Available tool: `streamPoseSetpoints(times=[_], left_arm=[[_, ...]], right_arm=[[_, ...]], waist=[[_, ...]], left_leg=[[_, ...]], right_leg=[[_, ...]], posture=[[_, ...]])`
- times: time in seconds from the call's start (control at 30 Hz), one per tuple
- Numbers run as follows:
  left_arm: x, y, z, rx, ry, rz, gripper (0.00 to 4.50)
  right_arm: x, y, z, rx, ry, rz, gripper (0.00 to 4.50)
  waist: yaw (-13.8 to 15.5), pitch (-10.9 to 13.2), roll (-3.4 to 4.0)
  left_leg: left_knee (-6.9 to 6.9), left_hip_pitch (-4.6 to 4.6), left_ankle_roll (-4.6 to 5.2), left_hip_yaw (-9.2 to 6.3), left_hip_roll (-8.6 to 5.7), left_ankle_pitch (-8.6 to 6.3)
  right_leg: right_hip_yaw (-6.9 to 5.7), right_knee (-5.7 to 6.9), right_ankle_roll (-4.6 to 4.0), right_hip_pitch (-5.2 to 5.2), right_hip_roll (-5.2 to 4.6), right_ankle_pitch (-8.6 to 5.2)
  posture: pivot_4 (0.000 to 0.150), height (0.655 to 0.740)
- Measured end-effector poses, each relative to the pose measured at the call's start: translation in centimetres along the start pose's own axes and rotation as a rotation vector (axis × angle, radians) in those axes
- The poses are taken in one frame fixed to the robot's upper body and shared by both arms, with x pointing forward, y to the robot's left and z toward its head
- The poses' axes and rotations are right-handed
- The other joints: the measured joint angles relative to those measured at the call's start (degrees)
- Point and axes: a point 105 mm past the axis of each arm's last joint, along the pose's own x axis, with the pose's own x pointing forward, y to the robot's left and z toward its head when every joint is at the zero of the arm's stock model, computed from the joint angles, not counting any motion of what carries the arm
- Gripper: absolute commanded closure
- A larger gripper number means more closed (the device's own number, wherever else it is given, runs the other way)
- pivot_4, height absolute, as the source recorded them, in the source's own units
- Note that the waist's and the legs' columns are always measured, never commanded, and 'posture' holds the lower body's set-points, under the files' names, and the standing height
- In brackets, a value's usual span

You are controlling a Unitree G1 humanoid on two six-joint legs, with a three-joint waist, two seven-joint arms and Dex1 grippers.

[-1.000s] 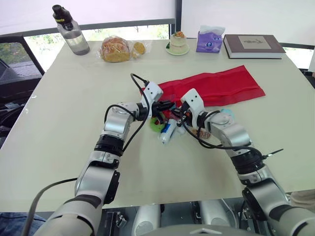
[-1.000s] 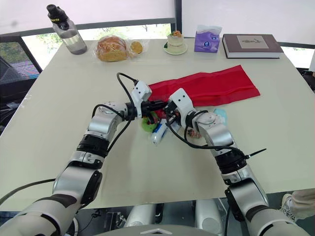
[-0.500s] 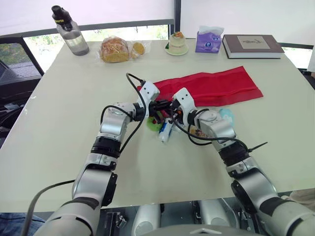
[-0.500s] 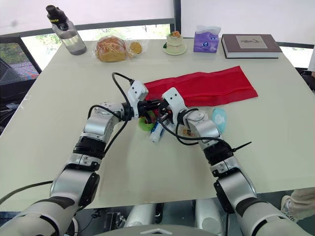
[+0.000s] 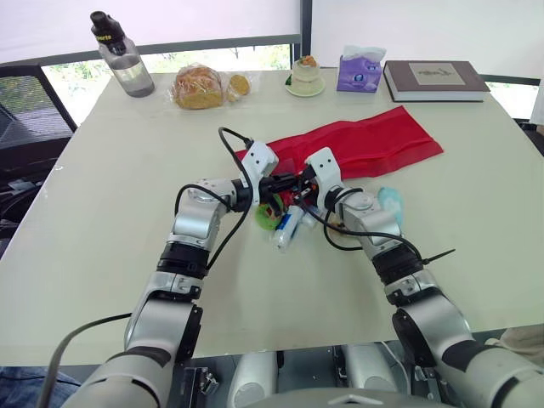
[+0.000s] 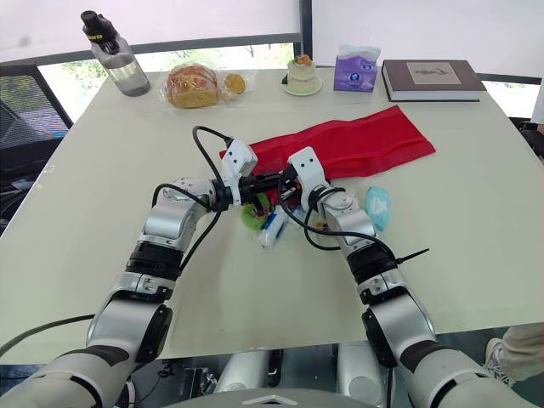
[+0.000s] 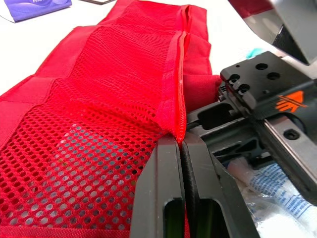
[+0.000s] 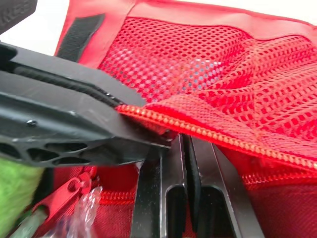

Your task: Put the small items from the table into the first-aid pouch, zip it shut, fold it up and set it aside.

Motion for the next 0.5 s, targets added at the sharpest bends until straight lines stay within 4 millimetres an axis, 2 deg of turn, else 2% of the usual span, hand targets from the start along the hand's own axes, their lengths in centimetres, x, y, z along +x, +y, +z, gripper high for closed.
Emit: streamPoseSetpoints(times=[0.27,0.37,0.5], left_arm=[[-0.2,0.1,-0.2,0.015,0.009,-0.003,4.5],[-0.7,0.6,-0.7,0.027,0.035,0.007,4.5],[-1.7,1.6,-2.0,0.038,0.094,0.033,4.5]], right_arm=[[-0.1,-0.4,0.2,-0.001,-0.022,-0.015,4.37],[-0.8,-0.3,0.4,-0.007,-0.042,-0.005,4.37],[-2.2,0.2,1.6,-0.019,-0.107,0.013,4.37]], waist=[[0.0,0.0,0.0],[0.01,0.0,0.0],[-0.11,0.0,0.0]], left_leg=[[-0.02,-0.01,0.0,0.04,0.0,0.0],[-0.03,-0.03,0.0,0.06,0.0,0.0],[-0.04,-0.11,0.0,0.1,0.04,0.0]], right_leg=[[0.05,-0.02,0.0,-0.02,0.0,0.0],[0.07,-0.02,0.0,-0.07,0.0,0.0],[0.14,0.02,0.0,-0.18,0.06,0.0]], posture=[[0.15,0.74],[0.15,0.74],[0.15,0.74]])
